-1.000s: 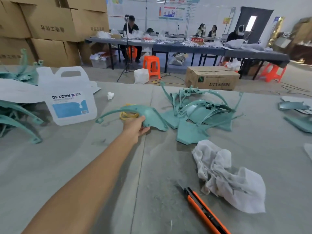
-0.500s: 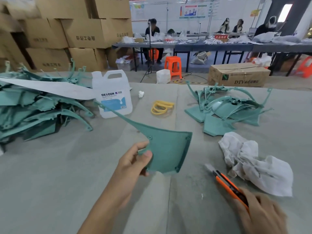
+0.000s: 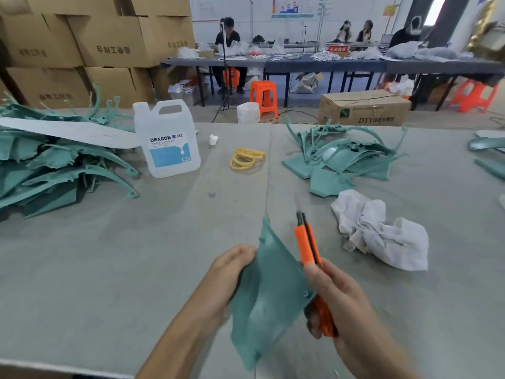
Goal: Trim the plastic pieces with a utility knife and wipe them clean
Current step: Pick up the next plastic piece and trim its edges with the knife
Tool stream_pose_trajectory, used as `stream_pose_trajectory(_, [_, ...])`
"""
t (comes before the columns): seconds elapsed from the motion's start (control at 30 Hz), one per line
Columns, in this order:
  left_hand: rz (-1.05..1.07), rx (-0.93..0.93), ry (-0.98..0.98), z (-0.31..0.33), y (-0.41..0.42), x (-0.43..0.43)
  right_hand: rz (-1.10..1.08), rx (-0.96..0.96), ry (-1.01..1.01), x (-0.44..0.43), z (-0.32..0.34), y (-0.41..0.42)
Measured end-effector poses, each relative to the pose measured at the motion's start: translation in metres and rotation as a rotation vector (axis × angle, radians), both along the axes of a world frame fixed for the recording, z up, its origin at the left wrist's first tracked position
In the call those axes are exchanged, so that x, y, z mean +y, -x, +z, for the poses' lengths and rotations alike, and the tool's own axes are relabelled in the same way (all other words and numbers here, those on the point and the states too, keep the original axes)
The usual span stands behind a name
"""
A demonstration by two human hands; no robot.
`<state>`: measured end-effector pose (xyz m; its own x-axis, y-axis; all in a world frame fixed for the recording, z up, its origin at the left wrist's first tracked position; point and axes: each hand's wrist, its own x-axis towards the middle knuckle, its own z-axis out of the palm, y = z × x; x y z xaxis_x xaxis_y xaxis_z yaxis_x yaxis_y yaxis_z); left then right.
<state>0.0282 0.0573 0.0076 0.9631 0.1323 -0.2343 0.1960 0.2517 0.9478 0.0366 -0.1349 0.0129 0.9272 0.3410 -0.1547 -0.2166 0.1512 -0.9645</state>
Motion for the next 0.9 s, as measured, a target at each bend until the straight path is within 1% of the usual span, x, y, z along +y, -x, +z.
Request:
stream_pose_trajectory(0.03, [0.009,-0.013,-0.048,-0.004,-0.002,-0.003,0.036,-0.017,0.012,0.005,0.001,0.001])
stream_pose_trajectory(0.07, [0.019,-0.044,-0.153,-0.009,-0.003,-0.003,0.034,-0.026,0.011,0.009,0.0,0.0])
stream_pose_trajectory(0.1, [0.023,-0.089,-0.352,-0.013,-0.006,-0.001,-0.005,-0.025,-0.014,0.012,-0.003,-0.001])
stream_pose_trajectory(0.17, [0.083,-0.15,-0.904,-0.016,-0.006,0.005,-0.129,-0.025,-0.034,0.018,-0.011,-0.004])
stream_pose_trajectory(0.2, [0.139,-0.197,-1.056,-0.015,-0.002,0.005,-0.18,-0.034,-0.035,0.021,-0.014,-0.005])
stream_pose_trajectory(0.23, [0.163,-0.25,-1.069,-0.014,0.005,0.004,-0.216,-0.046,-0.042,0.024,-0.018,-0.006])
stream_pose_trajectory(0.27, [0.13,-0.284,-1.019,-0.017,0.012,0.004,-0.234,-0.055,-0.048,0.028,-0.021,-0.006])
stream_pose_trajectory(0.33, [-0.047,-0.294,-0.962,-0.03,0.026,-0.002,-0.224,-0.062,-0.073,0.035,-0.024,-0.007])
stream_pose_trajectory(0.37, [-0.132,-0.267,-1.001,-0.036,0.031,-0.005,-0.202,-0.056,-0.09,0.039,-0.024,-0.008])
stream_pose_trajectory(0.4, [-0.167,-0.258,-1.071,-0.042,0.031,-0.005,-0.169,-0.048,-0.102,0.043,-0.024,-0.008])
stream_pose_trajectory(0.47, [-0.059,-0.318,-1.17,-0.052,0.022,-0.003,-0.093,-0.03,-0.115,0.05,-0.022,-0.006])
stream_pose_trajectory(0.5, [0.01,-0.314,-1.144,-0.052,0.017,-0.001,-0.059,-0.031,-0.11,0.053,-0.021,-0.004])
stream_pose_trajectory(0.57, [0.104,-0.221,-0.98,-0.051,0.009,0.003,-0.029,-0.068,-0.065,0.051,-0.021,-0.003])
stream_pose_trajectory(0.63, [0.143,-0.135,-0.874,-0.053,0.001,0.008,-0.052,-0.13,0.038,0.04,-0.019,-0.006])
stream_pose_trajectory(0.73, [0.198,-0.107,-0.865,-0.059,-0.005,0.012,-0.059,-0.303,0.284,0.016,-0.019,-0.013])
stream_pose_trajectory(0.8, [0.202,-0.112,-0.866,-0.063,-0.005,0.011,0.001,-0.398,0.422,0.002,-0.02,-0.015])
stream_pose_trajectory(0.9, [0.178,-0.145,-0.923,-0.068,-0.003,0.008,0.11,-0.53,0.618,-0.011,-0.02,-0.016])
